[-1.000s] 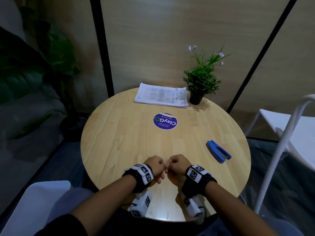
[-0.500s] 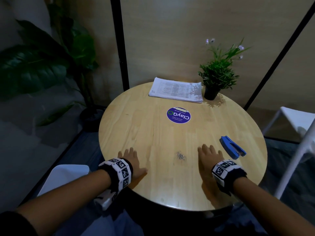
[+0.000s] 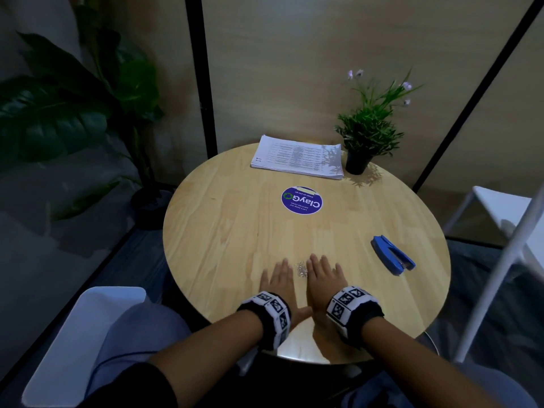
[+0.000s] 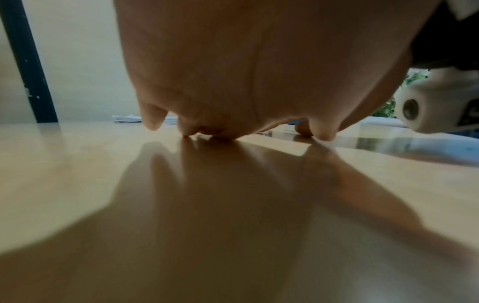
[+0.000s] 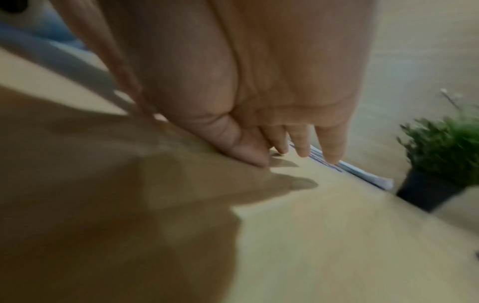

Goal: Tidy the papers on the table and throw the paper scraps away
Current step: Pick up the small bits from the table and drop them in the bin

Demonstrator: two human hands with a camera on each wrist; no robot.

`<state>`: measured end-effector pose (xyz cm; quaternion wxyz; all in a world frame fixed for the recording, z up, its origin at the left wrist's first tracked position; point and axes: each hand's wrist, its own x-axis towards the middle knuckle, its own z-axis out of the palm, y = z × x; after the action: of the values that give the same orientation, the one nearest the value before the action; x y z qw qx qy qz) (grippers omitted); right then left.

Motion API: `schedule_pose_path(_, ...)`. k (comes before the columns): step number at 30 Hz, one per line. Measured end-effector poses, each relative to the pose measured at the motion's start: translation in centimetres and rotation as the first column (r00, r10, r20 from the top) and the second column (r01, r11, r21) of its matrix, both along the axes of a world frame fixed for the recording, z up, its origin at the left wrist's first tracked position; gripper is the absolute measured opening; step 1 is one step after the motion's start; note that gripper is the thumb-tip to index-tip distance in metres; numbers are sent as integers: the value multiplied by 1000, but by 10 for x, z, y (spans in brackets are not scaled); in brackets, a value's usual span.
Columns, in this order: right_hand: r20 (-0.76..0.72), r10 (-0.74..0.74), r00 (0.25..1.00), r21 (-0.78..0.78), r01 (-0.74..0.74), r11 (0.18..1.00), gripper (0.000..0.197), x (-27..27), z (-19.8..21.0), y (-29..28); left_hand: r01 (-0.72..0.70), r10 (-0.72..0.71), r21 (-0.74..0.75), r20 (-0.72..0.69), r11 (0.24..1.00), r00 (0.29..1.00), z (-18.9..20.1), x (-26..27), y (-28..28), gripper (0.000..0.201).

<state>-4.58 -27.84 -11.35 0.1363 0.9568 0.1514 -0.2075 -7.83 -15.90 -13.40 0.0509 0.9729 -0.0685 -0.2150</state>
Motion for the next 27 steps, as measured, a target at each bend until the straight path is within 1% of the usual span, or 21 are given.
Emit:
schedule_pose_path(2,-22,-57,998,174,60,983,81,4,5,-10,47,-46,-55,22,997,999,-1,6,-8,102)
schedule_pose_path(3,-17,-87,996,282,88,955,71,6,8,-18,56,-53,-81,33,995,998,0,9,-9,99)
schedule_pose_path(5,7,-158,987,463,137,876,43,9,19,-35,31,-25,-139,45,990,999,7,14,-6,96)
schedule_pose_path(6,-19,-198,980,530,178,829,31,9,25,-44,11,-1,-166,61,986,998,14,16,-3,92)
schedule_pose_path(7,-81,-226,971,589,230,775,23,8,30,-51,-8,27,-196,94,981,995,20,19,2,84)
schedule_pose_path(8,-146,-226,963,624,267,734,19,5,33,-55,-21,55,-232,141,973,988,26,22,7,72)
schedule_pose_path(9,-189,-200,961,639,275,719,19,1,36,-56,-30,81,-258,189,966,979,31,25,14,59)
schedule_pose_path(10,-197,-153,968,640,245,728,19,-5,38,-55,-43,105,-266,221,963,970,34,29,21,51)
schedule_pose_path(11,-174,-81,981,639,175,749,19,-10,37,-52,-61,121,-255,223,965,967,34,32,29,47)
schedule_pose_path(13,-109,101,989,629,-10,778,19,-22,31,-42,-102,136,-206,159,973,978,30,38,41,44)
schedule_pose_path(14,-106,170,980,625,-68,778,21,-27,26,-36,-115,139,-186,125,976,982,27,40,45,41)
schedule_pose_path(16,-113,241,964,620,-121,775,25,-30,20,-22,-119,138,-182,95,976,986,23,44,48,36)
schedule_pose_path(19,-69,242,968,615,-150,774,31,-22,15,-5,-109,135,-225,105,968,985,18,50,43,38)
schedule_pose_path(22,20,193,981,589,-167,791,35,-9,11,1,-87,126,-313,107,946,986,17,54,30,40)
schedule_pose_path(25,38,199,979,525,-189,830,38,1,10,-6,-86,141,-456,89,886,986,17,54,20,40)
schedule_pose_path(27,36,173,984,526,-166,834,38,4,12,-13,-123,189,-548,65,827,980,18,54,18,42)
